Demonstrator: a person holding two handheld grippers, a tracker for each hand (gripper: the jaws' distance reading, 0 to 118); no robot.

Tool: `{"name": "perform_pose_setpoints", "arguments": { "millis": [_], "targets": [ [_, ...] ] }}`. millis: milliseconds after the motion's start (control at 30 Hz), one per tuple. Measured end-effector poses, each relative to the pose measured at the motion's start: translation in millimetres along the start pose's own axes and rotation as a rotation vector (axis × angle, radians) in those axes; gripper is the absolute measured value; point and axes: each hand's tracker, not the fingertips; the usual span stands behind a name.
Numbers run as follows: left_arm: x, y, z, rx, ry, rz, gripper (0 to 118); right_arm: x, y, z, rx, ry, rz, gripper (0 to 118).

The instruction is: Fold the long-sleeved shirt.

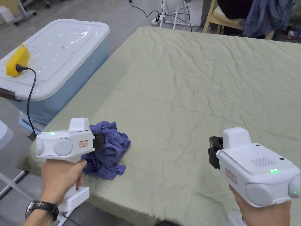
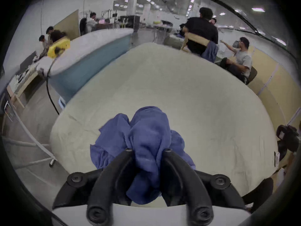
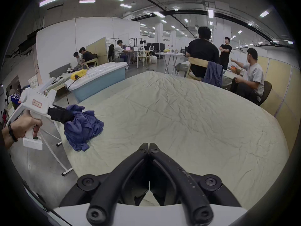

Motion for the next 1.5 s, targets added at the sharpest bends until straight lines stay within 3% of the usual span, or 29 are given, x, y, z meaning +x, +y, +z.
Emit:
{"name": "perform_pose_setpoints", "arguments": {
  "millis": [400,633,833,1167,1500],
  "targets": [
    [110,74,145,0.381,-0.092,-0.187,19,62,-1,103,0.176,-0.097,-0.126,0],
    [195,128,223,0.57,-0.275,-0.247,19,112,-16,171,0.267,-0.228,-0.213,0],
    [276,161,251,0.623,-0.417,-0.317,19,154,-40,224,0.313,-0.337,-0.294,0],
    [398,142,200,0.497,-0.567,-0.419,19,209,-86,261,0.301,-0.468,-0.392,0],
    [504,32,33,0.104,-0.609,-0.5,19,252,-130,245,0.207,-0.521,-0.462,0]
  ]
}}
